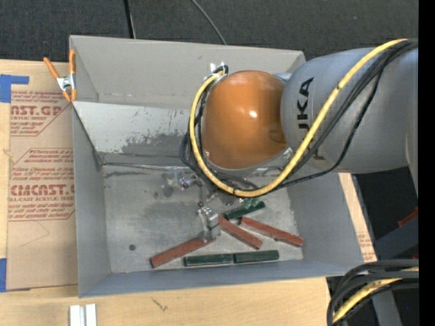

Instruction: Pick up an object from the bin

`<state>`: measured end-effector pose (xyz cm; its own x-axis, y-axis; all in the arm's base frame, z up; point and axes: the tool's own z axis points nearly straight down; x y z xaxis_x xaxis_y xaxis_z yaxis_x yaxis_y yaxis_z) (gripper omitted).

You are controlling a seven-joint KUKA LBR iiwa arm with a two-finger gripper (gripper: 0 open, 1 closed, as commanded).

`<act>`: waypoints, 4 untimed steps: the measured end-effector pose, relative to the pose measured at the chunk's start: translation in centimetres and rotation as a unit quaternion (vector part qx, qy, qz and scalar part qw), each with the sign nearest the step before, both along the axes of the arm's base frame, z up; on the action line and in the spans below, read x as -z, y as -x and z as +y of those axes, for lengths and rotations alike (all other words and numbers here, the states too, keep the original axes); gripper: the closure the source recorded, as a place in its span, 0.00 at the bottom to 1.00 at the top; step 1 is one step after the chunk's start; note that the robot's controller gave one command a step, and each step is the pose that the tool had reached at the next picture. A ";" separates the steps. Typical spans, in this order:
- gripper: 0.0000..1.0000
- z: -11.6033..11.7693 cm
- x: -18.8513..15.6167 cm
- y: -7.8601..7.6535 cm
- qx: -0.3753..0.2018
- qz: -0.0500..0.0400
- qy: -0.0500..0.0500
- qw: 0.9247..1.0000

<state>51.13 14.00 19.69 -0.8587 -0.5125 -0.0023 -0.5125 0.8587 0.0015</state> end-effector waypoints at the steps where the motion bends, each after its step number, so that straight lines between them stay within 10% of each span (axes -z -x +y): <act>1: 0.00 -0.9 1.8 0.7 -0.051 -0.005 -0.001 0.999; 2: 0.00 -1.1 8.1 1.3 -0.169 -0.002 0.001 0.986; 3: 1.00 0.0 12.7 -0.5 -0.244 -0.001 0.000 0.970; 4: 1.00 0.0 12.7 -0.5 -0.244 -0.001 0.000 0.970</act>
Offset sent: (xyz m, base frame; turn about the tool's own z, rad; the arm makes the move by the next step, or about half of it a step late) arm -0.0166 -0.0003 -0.1254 -0.4516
